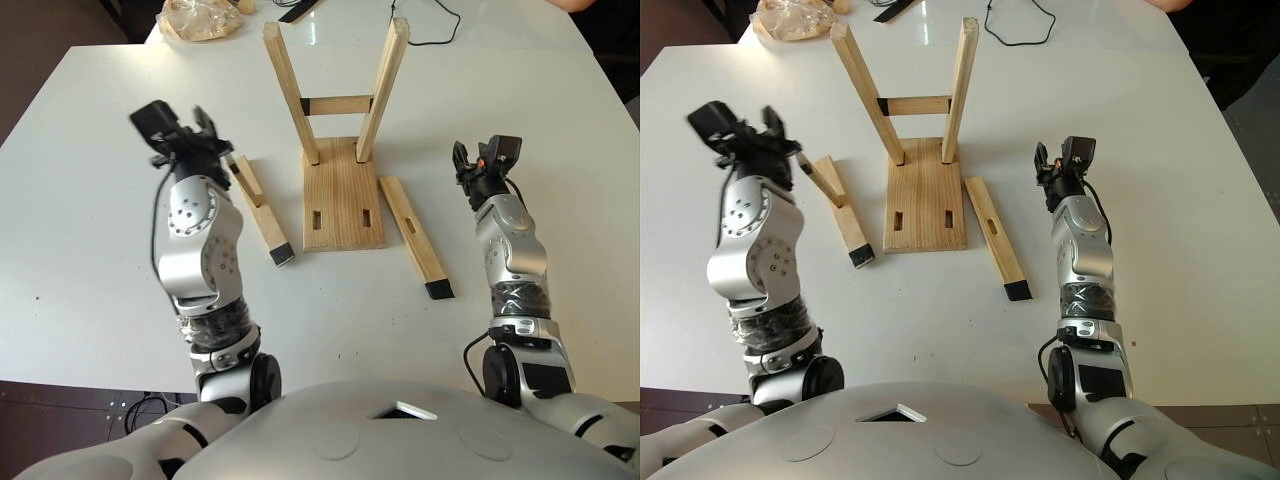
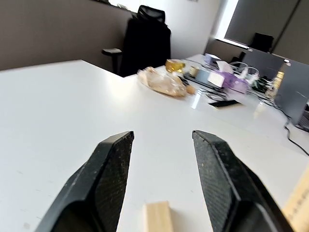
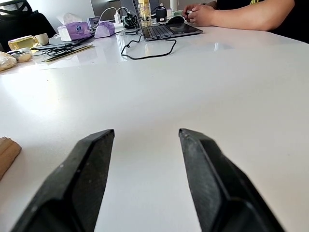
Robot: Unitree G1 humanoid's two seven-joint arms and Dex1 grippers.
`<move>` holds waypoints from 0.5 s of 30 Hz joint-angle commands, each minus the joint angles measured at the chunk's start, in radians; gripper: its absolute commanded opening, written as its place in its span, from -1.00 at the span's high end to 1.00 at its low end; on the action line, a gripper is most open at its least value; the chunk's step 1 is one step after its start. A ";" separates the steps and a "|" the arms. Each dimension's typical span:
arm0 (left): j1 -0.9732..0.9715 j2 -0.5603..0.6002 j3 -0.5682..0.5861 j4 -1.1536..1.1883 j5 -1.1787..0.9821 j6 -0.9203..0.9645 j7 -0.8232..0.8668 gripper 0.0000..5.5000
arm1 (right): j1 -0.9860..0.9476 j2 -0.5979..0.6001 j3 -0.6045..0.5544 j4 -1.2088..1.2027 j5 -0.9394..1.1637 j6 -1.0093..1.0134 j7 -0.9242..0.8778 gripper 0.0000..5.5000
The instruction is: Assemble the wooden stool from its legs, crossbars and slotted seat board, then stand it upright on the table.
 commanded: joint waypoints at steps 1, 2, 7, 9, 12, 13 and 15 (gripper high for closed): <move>0.137 0.051 0.029 -0.101 0.003 0.086 -0.055 0.18 | 0.016 -0.020 -0.007 -0.012 -0.003 0.003 0.005 0.10; 0.200 0.056 0.045 -0.121 -0.013 0.120 -0.079 0.18 | 0.019 -0.025 -0.008 -0.010 -0.006 0.001 0.005 0.10; 0.492 0.052 -0.029 -0.205 -0.112 0.223 -0.244 -0.03 | 0.030 -0.041 -0.012 0.000 -0.015 -0.010 0.006 0.10; 0.535 0.037 -0.085 -0.248 -0.132 0.263 -0.262 -0.15 | 0.032 -0.045 -0.007 0.004 -0.021 -0.014 0.010 0.10; 0.505 0.044 -0.114 -0.256 -0.138 0.326 -0.263 -0.21 | 0.032 -0.048 -0.012 0.015 -0.025 -0.020 0.013 0.10; 0.496 0.041 -0.120 -0.245 -0.146 0.352 -0.264 -0.21 | 0.033 -0.047 -0.011 0.020 -0.027 -0.024 0.012 0.10; 0.477 0.035 -0.134 -0.222 -0.151 0.393 -0.266 -0.21 | 0.032 -0.043 -0.006 0.027 -0.031 -0.028 0.011 0.10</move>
